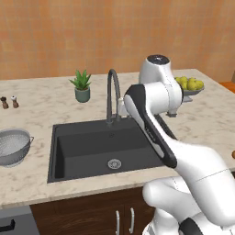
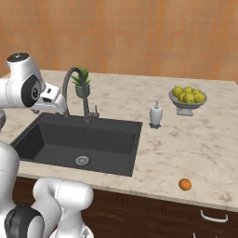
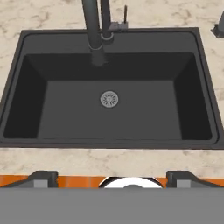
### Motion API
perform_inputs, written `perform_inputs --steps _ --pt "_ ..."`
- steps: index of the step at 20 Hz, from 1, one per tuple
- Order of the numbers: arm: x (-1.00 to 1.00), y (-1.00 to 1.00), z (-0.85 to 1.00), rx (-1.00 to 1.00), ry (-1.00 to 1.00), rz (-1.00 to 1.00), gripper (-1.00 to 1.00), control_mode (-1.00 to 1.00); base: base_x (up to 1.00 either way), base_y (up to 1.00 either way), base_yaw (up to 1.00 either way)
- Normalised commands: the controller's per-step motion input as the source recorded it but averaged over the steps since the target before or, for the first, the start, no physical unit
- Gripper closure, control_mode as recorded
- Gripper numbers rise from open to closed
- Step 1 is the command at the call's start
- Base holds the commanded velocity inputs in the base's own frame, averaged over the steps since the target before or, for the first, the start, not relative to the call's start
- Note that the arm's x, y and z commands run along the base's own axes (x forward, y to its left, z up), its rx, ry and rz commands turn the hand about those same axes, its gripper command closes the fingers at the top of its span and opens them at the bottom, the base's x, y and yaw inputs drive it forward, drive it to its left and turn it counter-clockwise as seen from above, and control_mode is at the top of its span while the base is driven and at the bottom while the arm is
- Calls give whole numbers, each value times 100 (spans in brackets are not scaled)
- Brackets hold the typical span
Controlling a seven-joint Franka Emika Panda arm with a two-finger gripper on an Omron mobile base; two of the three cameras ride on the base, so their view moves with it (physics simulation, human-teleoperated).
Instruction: Put the colander in the sink, put the tangerine in the colander, and turn on the sink faucet and pour water over the colander.
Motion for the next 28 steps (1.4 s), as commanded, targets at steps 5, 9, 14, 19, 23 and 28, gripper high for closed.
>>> perform_inputs --steps 5,9,14,19,23,28 --pt "0 72 -41 0 4 0 -100 -100 0 0 0" --pt "0 75 -29 0 9 0 -100 -100 0 0 0" --pt "1 98 -19 0 8 -2 -100 -100 0 0 0" --pt "25 98 -23 0 14 -5 -100 -100 0 0 0" --pt "33 87 -26 0 10 -15 -100 -100 0 0 0" --pt "31 89 -20 0 1 -17 -100 -100 0 0 0"
